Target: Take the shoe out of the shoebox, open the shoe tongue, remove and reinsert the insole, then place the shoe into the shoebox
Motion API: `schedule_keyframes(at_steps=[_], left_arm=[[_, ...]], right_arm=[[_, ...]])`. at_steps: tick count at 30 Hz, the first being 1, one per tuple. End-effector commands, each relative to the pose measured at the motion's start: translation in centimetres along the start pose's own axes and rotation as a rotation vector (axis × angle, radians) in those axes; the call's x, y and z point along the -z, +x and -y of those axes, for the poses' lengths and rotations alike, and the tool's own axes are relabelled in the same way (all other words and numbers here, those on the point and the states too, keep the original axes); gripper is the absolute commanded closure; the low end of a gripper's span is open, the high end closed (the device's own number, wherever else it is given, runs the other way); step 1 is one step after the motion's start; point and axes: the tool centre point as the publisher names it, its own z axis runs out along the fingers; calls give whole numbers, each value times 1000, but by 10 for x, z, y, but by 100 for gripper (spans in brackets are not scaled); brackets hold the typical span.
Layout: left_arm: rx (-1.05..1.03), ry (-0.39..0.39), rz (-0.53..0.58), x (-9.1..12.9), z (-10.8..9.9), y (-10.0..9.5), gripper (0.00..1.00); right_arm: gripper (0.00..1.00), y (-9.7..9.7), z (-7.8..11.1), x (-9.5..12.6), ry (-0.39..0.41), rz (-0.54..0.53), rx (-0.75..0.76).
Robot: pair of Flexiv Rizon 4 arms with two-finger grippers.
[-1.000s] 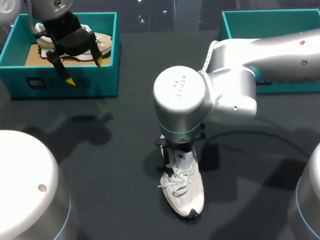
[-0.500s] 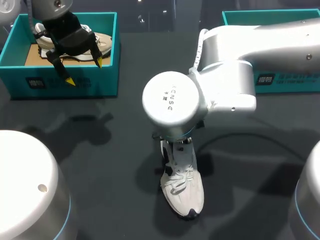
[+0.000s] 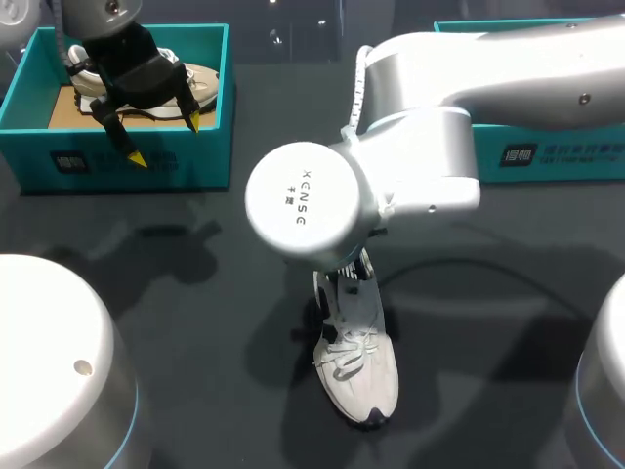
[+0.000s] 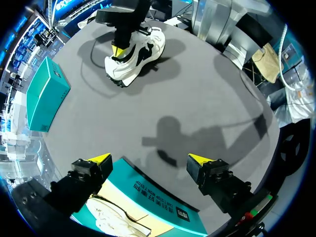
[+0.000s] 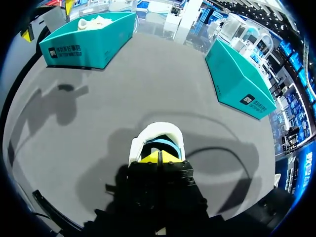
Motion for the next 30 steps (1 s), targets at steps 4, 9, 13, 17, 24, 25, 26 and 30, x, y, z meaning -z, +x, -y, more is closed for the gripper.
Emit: schedule_keyframes(at_steps=[4,9,13,17,24,25,26,30], left_arm=[[-1,-3,-1,0,0,0,0],[-1,-3,-1,0,0,0,0],[-1,-3,-1,0,0,0,0],[-1,-3,-1,0,0,0,0],[-1,-3,-1,0,0,0,0],[-1,-3,-1,0,0,0,0],[-1,-3,-1,0,0,0,0],[-1,-3,-1,0,0,0,0]], right_arm=[[100,5,4,-3,-41,28,-17],[100,3,-1,-16,-48,21,-12],[100,4,-5,-28,-52,4,-11],[100,3,-6,-43,-10,7,-13],[100,1,13,-69,76,-28,-35],[100,0,16,-72,86,-32,-41],[100,0,19,-75,95,-36,-46],[100,-1,33,-86,137,-56,-72]])
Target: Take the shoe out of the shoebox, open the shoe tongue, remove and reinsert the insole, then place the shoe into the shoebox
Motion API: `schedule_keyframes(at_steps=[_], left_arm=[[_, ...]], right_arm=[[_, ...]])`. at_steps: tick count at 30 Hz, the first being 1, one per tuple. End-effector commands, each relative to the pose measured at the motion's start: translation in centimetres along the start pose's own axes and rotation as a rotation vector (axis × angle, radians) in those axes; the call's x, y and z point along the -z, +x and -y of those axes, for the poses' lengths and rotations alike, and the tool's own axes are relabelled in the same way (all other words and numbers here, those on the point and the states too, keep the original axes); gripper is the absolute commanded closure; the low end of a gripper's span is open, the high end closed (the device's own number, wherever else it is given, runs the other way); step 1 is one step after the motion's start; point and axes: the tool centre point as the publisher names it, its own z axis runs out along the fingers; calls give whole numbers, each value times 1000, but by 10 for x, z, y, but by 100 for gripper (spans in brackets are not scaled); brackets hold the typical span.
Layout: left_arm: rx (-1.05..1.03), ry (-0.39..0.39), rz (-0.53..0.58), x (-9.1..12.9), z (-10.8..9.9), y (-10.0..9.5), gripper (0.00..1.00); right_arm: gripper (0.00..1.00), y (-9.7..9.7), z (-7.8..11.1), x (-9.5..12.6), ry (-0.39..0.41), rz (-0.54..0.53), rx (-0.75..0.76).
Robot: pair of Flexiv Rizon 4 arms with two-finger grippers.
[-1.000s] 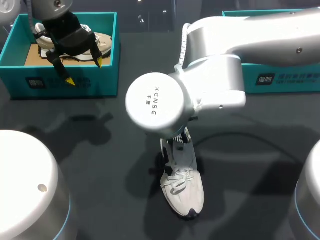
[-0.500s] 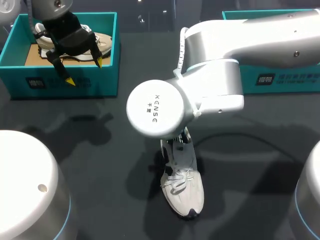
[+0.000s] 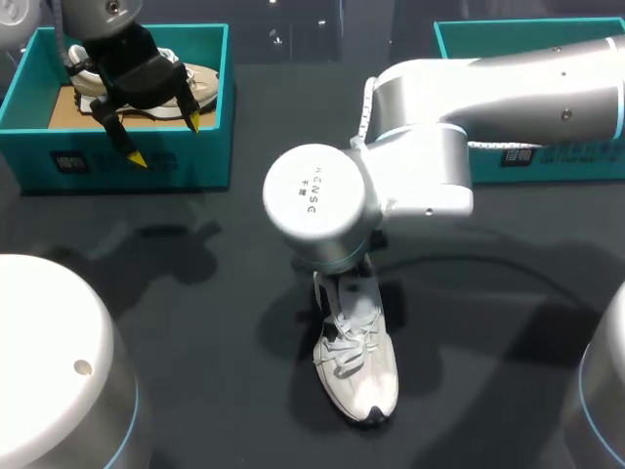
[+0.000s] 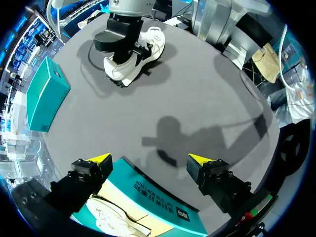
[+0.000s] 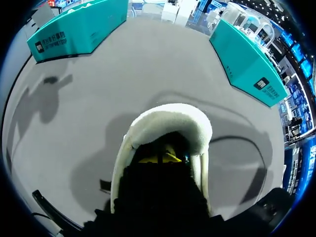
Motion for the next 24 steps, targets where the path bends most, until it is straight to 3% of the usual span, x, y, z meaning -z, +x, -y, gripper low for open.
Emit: schedule_keyframes(at_steps=[1,6,11,18,24], left_arm=[[-1,-3,-1,0,0,0,0],[-1,-3,-1,0,0,0,0],[-1,-3,-1,0,0,0,0],[-1,-3,-1,0,0,0,0],[-1,-3,-1,0,0,0,0]], right_arm=[[100,-4,11,-23,36,-31,-18],[100,-1,38,-30,108,-55,-37],[100,-2,53,-11,113,-44,-67],[100,0,34,28,12,29,-54],[100,-1,11,41,-87,25,-27]])
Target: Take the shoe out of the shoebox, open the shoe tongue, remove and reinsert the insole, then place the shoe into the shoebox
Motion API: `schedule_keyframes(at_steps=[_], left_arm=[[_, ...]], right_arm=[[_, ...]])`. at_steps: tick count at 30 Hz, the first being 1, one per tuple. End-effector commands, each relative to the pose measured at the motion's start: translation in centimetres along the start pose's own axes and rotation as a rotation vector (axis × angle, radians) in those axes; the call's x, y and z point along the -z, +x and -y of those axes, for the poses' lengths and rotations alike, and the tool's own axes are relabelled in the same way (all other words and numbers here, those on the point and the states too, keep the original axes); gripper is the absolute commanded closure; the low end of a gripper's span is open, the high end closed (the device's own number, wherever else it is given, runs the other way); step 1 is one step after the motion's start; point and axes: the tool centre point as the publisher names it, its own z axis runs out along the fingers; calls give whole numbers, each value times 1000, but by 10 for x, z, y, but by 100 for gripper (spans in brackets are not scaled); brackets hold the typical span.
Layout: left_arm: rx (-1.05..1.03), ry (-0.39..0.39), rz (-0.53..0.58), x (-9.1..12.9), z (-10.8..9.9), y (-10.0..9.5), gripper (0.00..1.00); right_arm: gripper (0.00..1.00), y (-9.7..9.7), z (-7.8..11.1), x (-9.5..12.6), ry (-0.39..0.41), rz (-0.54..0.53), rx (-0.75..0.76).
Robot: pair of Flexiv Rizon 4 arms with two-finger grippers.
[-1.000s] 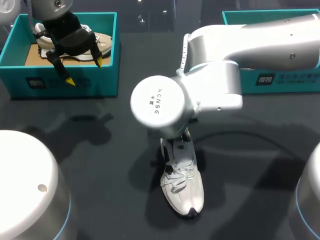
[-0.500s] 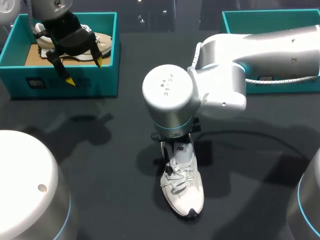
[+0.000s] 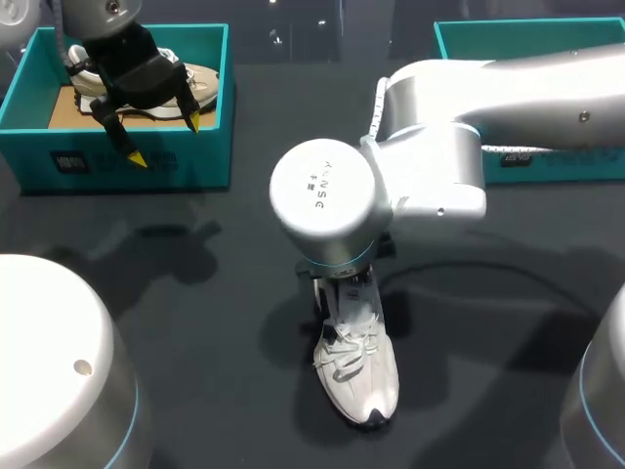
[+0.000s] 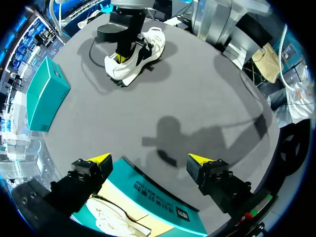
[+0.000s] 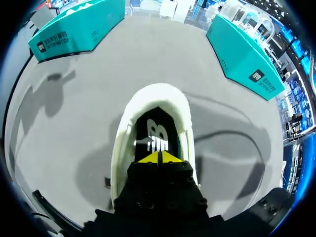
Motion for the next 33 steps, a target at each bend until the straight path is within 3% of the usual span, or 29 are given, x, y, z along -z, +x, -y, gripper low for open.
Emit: schedule_keyframes(at_steps=[1,10,17,25,33], left_arm=[[-1,-2,-1,0,0,0,0],[-1,-2,-1,0,0,0,0],[-1,-2,-1,0,0,0,0],[-1,-2,-1,0,0,0,0],[-1,-2,-1,0,0,0,0]], right_arm=[[100,3,-1,11,-102,29,-19],[100,5,-22,-10,-117,52,28],[100,10,-27,-39,-14,127,13],[100,15,0,-54,101,93,7],[100,9,29,-30,179,92,-27]])
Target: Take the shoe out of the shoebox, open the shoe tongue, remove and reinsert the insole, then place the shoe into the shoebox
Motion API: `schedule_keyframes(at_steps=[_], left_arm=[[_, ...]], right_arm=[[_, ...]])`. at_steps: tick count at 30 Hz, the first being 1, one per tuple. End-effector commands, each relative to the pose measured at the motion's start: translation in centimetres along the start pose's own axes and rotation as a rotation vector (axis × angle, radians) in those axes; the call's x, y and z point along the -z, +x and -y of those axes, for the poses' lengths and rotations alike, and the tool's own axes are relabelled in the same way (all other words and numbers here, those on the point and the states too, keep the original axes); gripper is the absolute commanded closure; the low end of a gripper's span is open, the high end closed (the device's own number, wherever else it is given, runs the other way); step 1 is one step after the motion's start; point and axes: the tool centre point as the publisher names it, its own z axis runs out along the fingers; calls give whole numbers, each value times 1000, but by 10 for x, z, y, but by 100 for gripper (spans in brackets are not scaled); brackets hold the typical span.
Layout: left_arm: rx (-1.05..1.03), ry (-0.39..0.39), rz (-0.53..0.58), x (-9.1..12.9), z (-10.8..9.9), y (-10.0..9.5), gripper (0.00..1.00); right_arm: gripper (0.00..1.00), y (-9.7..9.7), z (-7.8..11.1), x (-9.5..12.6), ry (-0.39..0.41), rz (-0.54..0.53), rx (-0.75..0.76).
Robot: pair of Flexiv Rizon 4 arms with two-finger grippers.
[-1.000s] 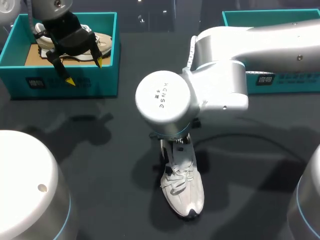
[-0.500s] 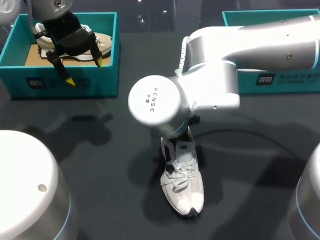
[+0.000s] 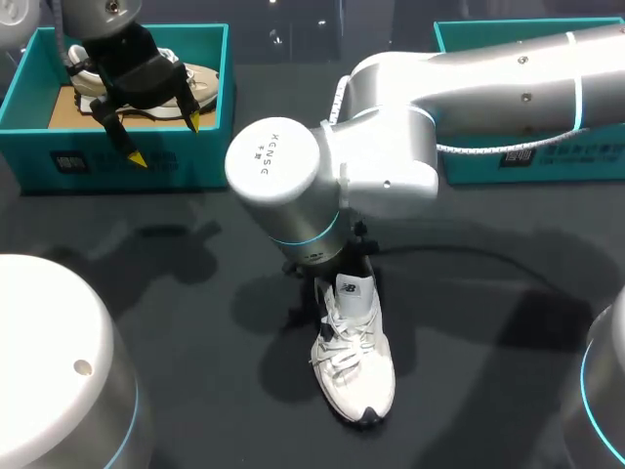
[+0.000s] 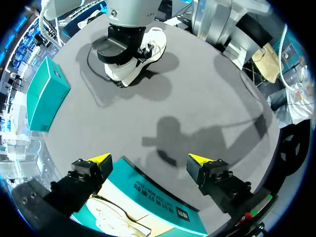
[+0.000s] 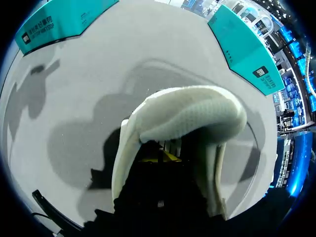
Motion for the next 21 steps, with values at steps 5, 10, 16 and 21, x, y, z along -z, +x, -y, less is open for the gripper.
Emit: schedule_keyframes(at_steps=[5,10,16,21], left_arm=[[-1,-2,-1,0,0,0,0],[-1,-2,-1,0,0,0,0],[-1,-2,-1,0,0,0,0],[-1,-2,-1,0,0,0,0]], right_arm=[[100,-12,21,21,-36,46,-84],[100,-17,18,36,-131,101,-146],[100,-15,8,39,-160,195,-161],[100,-14,-1,27,-125,270,-162]])
